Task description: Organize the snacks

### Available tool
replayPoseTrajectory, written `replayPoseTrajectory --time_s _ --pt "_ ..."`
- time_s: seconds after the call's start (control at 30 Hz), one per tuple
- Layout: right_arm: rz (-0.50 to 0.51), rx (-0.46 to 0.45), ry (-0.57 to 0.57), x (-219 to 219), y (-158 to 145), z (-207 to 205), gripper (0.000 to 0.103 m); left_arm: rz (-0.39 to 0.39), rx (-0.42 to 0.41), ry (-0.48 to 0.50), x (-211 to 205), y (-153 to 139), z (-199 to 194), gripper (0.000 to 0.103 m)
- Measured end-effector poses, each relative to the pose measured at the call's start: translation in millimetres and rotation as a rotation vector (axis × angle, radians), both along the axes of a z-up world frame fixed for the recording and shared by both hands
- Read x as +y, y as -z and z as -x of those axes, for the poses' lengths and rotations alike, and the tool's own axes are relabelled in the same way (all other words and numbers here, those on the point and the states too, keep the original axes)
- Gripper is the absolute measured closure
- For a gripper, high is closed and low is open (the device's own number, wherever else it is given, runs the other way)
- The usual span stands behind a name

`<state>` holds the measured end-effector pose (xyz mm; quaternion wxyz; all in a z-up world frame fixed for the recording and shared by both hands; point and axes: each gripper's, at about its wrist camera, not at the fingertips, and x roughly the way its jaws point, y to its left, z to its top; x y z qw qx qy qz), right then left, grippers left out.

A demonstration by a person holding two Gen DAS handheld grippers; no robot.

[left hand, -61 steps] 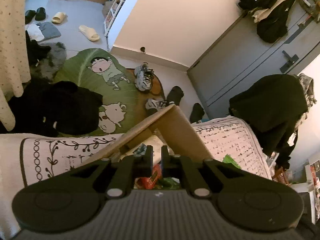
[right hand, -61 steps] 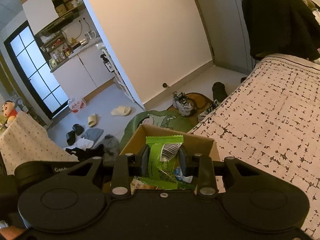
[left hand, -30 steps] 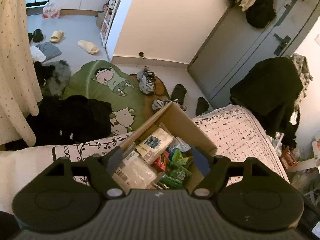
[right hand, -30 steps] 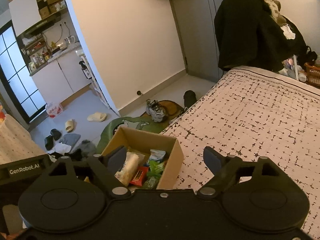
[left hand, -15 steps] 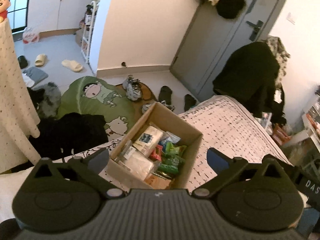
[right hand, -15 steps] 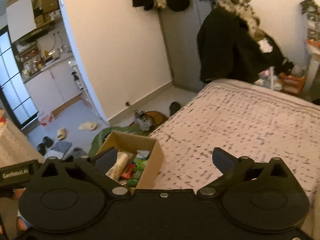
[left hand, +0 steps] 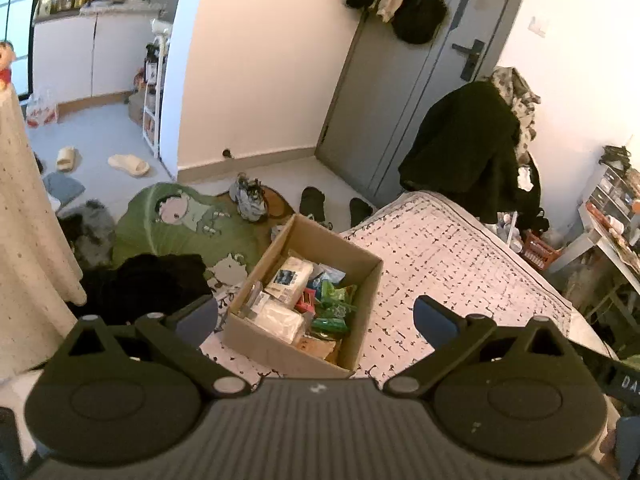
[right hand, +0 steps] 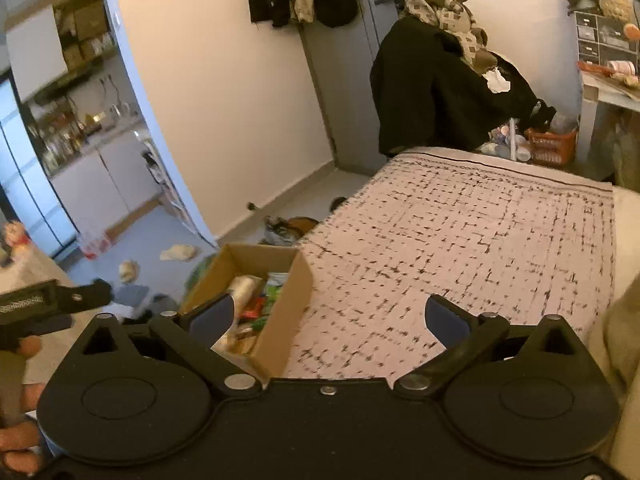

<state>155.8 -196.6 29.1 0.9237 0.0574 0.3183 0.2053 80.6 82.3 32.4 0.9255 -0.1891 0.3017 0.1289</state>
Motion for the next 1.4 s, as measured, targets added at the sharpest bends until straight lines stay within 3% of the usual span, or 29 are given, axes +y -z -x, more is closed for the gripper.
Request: replayPoseTrajectory --time_s 0.37,0.67,0.83,1.4 --pt "0.063 -0.007 0.059 -10 -3 40 0.000 -0.052 0.006 0.036 -17 -7 34 0.000" --pt "0.065 -0.033 -0.039 -7 -5 67 0.000 -0.094 0.010 0.069 -24 -8 60 0.000" --pt "0.130 -0.042 -0.052 4 -3 73 0.000 -0.117 -0.006 0.041 -21 -4 72 0.000" --pt "0.131 -0.028 -0.081 4 4 74 0.000 -0.163 0.018 0.101 -24 6 91 0.000"
